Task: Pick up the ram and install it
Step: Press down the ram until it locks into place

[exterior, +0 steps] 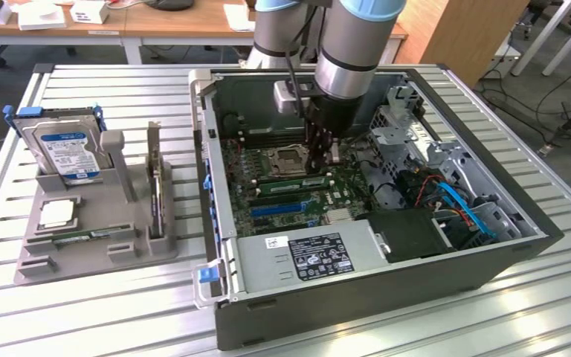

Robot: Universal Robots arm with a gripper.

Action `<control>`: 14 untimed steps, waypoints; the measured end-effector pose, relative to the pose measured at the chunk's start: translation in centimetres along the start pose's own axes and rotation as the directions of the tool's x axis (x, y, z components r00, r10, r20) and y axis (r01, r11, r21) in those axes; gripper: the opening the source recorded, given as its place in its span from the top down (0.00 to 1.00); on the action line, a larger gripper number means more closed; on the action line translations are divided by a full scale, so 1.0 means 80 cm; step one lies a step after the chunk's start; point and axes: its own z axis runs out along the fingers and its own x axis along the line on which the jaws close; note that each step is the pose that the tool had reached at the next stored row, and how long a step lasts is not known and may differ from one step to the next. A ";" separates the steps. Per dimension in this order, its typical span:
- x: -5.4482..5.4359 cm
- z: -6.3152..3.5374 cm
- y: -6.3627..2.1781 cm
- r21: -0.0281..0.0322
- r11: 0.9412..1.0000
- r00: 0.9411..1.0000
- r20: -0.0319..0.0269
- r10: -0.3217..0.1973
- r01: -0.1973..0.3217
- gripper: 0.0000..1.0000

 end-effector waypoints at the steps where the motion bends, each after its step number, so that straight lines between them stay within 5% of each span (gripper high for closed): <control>1: 0.000 0.000 -0.001 0.000 1.000 1.000 0.000 0.000 0.000 0.91; 14: 0.000 0.000 -0.010 0.000 1.000 1.000 0.000 0.000 0.000 0.91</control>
